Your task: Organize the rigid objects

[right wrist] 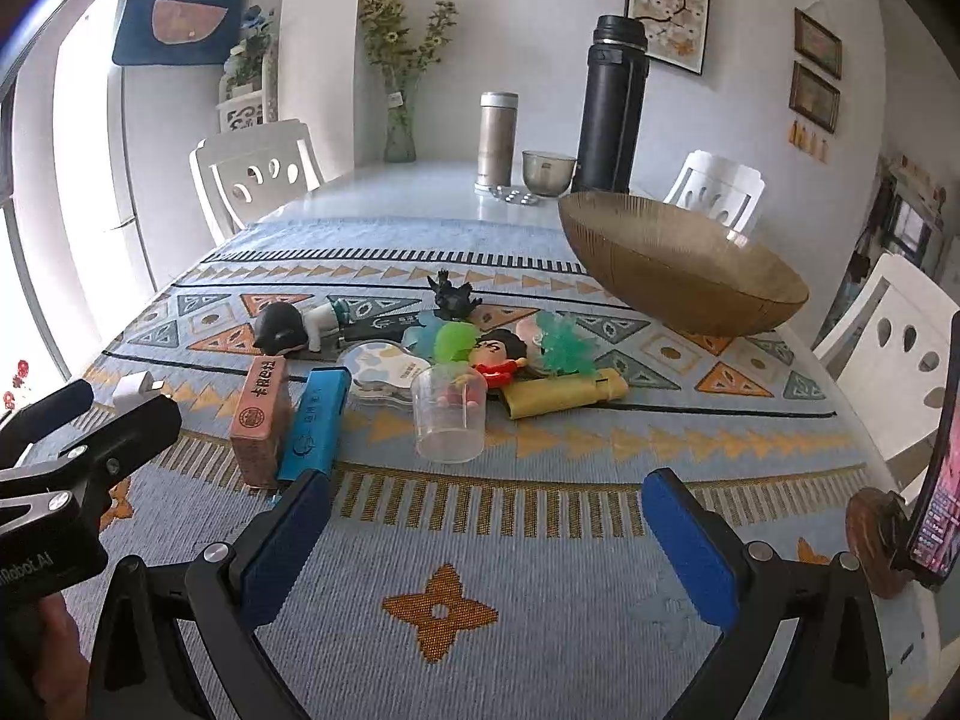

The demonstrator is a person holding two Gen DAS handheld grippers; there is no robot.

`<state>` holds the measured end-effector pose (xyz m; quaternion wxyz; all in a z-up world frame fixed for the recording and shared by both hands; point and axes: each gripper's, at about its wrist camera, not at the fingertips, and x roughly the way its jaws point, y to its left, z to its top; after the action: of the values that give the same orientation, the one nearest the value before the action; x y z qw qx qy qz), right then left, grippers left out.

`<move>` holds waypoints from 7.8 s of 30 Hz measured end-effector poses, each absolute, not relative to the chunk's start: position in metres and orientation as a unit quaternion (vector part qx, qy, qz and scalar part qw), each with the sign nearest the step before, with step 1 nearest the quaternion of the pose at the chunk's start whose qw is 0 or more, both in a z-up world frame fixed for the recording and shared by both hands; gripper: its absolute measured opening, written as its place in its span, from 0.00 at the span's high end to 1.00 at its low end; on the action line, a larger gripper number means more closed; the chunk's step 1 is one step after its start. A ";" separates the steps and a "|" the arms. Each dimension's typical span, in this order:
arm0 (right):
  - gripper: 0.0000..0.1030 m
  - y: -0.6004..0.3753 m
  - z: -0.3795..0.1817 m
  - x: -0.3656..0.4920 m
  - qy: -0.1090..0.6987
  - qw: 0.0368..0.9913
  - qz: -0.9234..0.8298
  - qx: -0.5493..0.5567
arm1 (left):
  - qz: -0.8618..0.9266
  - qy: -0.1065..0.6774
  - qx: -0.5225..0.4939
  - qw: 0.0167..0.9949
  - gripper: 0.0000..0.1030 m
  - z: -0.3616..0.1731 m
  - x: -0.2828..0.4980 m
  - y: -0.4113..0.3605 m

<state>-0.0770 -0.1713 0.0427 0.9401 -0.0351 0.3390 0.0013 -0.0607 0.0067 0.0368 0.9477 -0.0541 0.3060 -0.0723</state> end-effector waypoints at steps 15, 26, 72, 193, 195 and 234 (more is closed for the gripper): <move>0.00 -0.187 0.037 -0.068 0.357 0.934 -0.022 -0.001 | -0.081 0.308 -0.064 0.946 0.00 0.036 -0.059 0.012; 0.00 -0.183 0.037 -0.067 0.358 0.933 -0.026 -0.013 | -0.083 0.313 -0.064 0.944 0.00 0.035 -0.058 0.011; 0.00 -0.180 0.036 -0.067 0.361 0.932 -0.024 -0.017 | -0.084 0.323 -0.068 0.940 0.00 0.031 -0.056 0.011; 0.61 -0.124 0.034 -0.082 0.440 0.886 0.143 0.017 | -0.165 0.424 0.066 0.888 0.66 0.062 -0.042 0.011; 0.61 -0.146 0.054 -0.082 0.414 0.900 0.128 0.037 | -0.172 0.412 0.076 0.892 0.66 0.075 -0.038 0.000; 0.42 -0.381 0.119 0.039 0.360 0.906 -0.116 0.191 | -0.230 0.323 0.084 0.914 0.34 0.147 0.106 -0.194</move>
<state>0.0395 -0.3809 0.1192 0.9057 0.1908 0.3604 -0.1161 0.1058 -0.1942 0.1471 0.9141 0.0839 0.3230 -0.2303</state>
